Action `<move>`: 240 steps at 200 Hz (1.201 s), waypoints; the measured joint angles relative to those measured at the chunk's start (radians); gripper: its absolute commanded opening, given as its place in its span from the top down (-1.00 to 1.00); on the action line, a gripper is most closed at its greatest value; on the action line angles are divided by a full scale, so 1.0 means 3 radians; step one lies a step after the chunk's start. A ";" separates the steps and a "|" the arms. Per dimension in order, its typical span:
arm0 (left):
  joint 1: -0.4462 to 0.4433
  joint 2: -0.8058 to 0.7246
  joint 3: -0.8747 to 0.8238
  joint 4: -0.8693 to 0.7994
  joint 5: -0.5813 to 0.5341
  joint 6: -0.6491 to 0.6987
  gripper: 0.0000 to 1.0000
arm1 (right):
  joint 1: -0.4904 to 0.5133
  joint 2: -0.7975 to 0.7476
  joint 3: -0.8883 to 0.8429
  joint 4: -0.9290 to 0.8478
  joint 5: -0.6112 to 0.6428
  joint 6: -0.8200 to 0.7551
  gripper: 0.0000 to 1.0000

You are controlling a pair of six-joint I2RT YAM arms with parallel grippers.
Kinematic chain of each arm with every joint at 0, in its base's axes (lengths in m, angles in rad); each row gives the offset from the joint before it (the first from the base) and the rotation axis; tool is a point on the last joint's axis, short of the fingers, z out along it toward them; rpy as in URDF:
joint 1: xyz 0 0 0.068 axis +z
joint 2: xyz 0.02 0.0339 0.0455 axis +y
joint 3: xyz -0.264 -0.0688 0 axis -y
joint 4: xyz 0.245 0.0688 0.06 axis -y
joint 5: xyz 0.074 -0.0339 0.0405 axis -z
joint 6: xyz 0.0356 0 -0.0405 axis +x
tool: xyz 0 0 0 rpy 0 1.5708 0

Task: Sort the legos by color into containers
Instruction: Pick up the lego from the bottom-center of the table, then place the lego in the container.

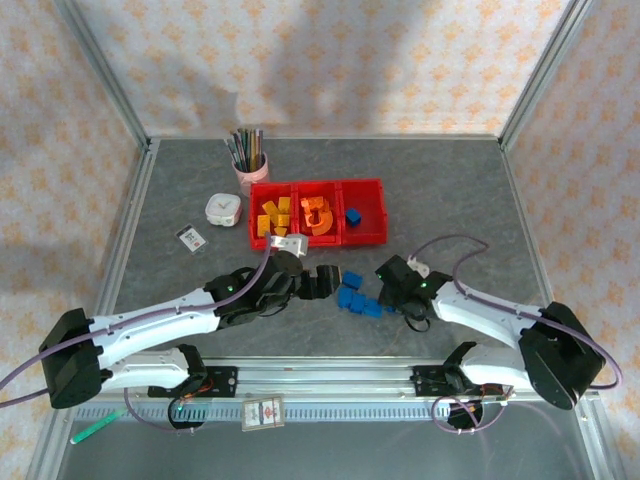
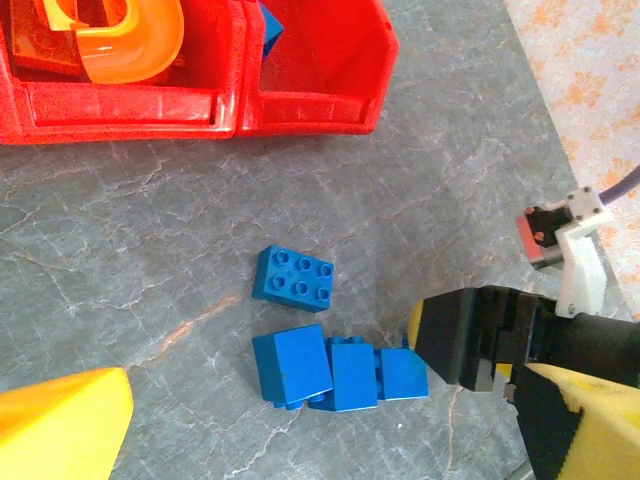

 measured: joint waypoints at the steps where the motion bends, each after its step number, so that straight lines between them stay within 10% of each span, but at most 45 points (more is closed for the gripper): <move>1: 0.0000 0.0003 0.0000 0.0000 0.0000 0.0000 -0.98 | 0.0000 -0.0009 -0.0004 -0.0008 0.0004 0.0009 -0.18; 240: 0.0000 0.0022 0.0127 -0.0009 -0.0158 0.0018 -0.98 | -0.0061 -0.0090 0.0463 -0.0029 0.0179 -0.0206 0.43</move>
